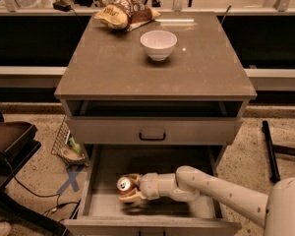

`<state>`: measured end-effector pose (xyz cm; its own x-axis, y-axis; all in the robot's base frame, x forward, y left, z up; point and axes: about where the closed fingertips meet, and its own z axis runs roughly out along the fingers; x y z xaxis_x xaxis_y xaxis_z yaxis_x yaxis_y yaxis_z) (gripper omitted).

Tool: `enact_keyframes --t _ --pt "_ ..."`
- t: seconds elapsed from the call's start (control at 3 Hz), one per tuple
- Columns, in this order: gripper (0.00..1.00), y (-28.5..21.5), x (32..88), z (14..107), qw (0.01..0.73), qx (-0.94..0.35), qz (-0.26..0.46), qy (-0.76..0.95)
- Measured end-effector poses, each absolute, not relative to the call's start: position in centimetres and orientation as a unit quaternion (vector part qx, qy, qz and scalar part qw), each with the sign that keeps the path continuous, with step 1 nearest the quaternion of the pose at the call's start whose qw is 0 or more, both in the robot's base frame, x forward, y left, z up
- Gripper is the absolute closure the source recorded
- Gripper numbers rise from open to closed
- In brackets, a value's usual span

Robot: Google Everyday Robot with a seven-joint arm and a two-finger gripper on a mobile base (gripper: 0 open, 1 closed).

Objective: Pick coke can from middle drawer and place on counter

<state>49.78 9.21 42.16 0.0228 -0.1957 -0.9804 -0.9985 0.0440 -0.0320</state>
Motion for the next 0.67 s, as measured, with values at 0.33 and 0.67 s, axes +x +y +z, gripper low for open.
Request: enact_keyframes --t 0.33,0.67 --pt "1.00 9.33 49.73 42.17 0.467 -0.542 0.431 0.551" --pt "1.00 9.25 49.63 42.42 0.466 -0.541 0.433 0.550"
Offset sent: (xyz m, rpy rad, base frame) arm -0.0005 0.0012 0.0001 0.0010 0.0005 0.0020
